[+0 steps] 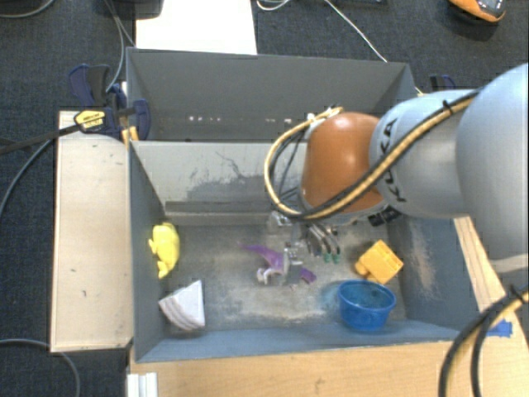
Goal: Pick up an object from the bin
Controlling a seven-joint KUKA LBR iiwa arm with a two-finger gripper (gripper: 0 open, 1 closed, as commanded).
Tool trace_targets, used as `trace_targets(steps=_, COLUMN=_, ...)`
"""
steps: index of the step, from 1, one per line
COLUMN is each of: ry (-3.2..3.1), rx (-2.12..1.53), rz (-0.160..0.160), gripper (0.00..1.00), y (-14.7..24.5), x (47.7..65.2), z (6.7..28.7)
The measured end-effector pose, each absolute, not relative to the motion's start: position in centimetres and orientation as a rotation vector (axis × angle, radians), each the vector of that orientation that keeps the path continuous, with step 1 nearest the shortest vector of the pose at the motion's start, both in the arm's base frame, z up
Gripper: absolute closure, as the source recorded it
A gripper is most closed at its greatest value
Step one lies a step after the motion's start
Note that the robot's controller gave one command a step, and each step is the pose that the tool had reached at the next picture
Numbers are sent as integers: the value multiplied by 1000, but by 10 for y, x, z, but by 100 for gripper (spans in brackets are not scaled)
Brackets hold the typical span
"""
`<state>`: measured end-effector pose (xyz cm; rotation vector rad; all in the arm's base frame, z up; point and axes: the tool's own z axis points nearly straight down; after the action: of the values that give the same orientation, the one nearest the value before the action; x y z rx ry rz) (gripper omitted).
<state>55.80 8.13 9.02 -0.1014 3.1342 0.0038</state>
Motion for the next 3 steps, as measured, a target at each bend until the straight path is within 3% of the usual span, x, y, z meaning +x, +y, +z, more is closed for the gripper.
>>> trace_targets(steps=1, ry=3132, rx=209, rz=6, gripper=100, y=99, x=550, z=71)
trace_targets(steps=3, ry=3131, rx=216, rz=6, gripper=100, y=98, x=550, z=71)
